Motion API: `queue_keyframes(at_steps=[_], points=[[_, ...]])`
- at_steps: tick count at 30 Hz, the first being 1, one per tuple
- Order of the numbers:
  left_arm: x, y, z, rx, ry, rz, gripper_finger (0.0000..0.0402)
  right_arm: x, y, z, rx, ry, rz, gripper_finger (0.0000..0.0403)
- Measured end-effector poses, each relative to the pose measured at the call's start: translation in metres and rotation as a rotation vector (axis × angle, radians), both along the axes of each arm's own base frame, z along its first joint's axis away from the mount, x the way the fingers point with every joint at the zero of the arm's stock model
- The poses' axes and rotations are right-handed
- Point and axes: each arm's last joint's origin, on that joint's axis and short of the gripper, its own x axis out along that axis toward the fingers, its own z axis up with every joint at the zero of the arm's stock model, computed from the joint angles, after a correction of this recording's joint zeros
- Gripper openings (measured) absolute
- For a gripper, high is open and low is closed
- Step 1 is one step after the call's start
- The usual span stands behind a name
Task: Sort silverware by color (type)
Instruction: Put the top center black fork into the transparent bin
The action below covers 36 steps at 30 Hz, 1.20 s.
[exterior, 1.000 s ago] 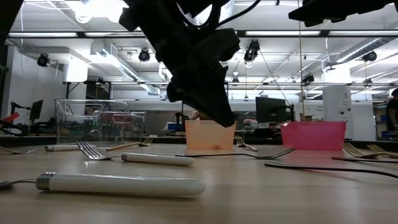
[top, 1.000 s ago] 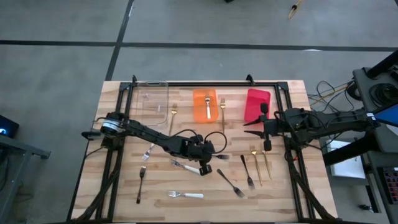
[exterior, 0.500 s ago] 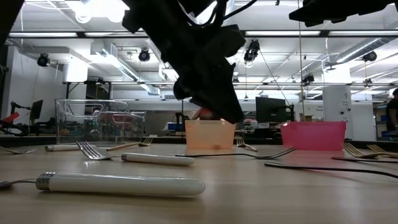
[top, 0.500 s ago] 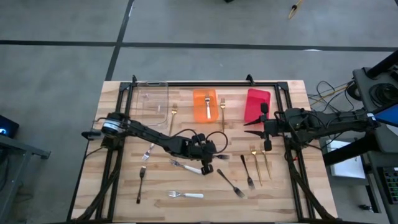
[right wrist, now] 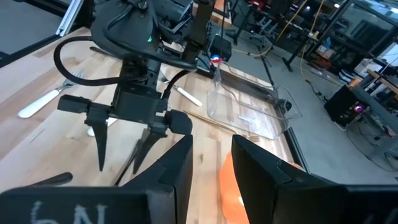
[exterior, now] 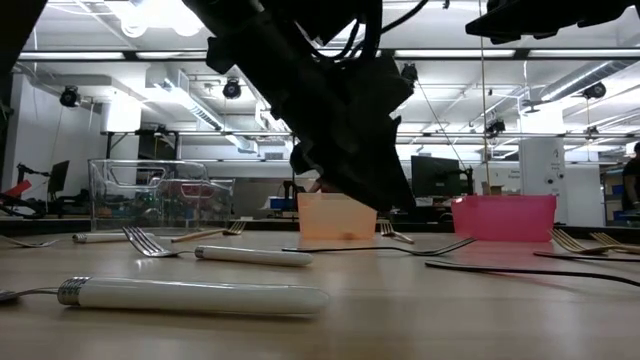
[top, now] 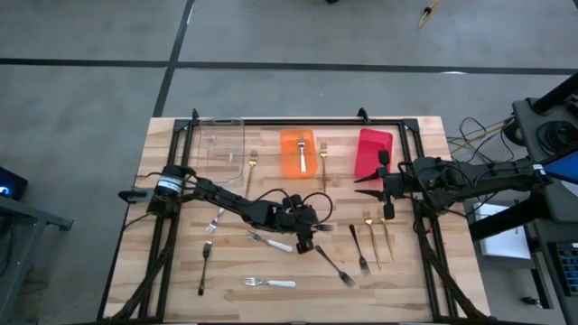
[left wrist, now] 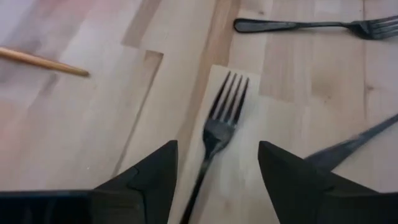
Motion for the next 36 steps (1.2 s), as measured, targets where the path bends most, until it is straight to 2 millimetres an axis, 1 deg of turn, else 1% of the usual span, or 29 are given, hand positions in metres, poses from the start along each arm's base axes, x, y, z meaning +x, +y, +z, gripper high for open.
queue_keyframes(at_steps=[4, 8, 15, 17, 22, 27, 29, 33, 36], points=[[-0.001, 0.001, -0.001, 0.027, 0.008, -0.008, 0.0200, 0.000, 0.000, 0.000, -0.004, 0.000, 0.001, 0.0102], [-0.001, 0.002, -0.007, 0.029, 0.025, -0.006, 0.0196, 0.000, 0.000, 0.000, -0.006, 0.001, 0.002, 0.0102], [-0.003, 0.002, -0.009, 0.023, 0.033, -0.007, 0.0196, 0.000, 0.000, 0.000, -0.008, 0.004, 0.002, 0.0102], [-0.002, 0.001, -0.013, 0.022, 0.039, -0.008, 0.0196, 0.000, 0.000, 0.000, -0.009, 0.004, 0.002, 0.0102], [-0.002, 0.001, -0.030, 0.010, 0.086, -0.012, 0.0196, 0.000, 0.000, -0.001, -0.015, 0.008, 0.004, 0.0102], [-0.001, -0.002, -0.042, -0.003, 0.109, -0.021, 0.0196, 0.000, 0.000, -0.001, -0.016, 0.008, 0.004, 0.0102], [-0.001, -0.003, -0.044, -0.002, 0.113, -0.024, 0.0195, 0.000, 0.000, -0.001, -0.016, 0.008, 0.004, 0.0102], [-0.001, -0.003, -0.044, 0.004, 0.114, -0.031, 0.0186, 0.000, 0.000, -0.001, -0.018, 0.008, 0.005, 0.0102], [-0.001, -0.003, -0.044, 0.004, 0.116, -0.037, 0.0168, 0.000, 0.000, -0.001, -0.018, 0.008, 0.005, 0.0102]])
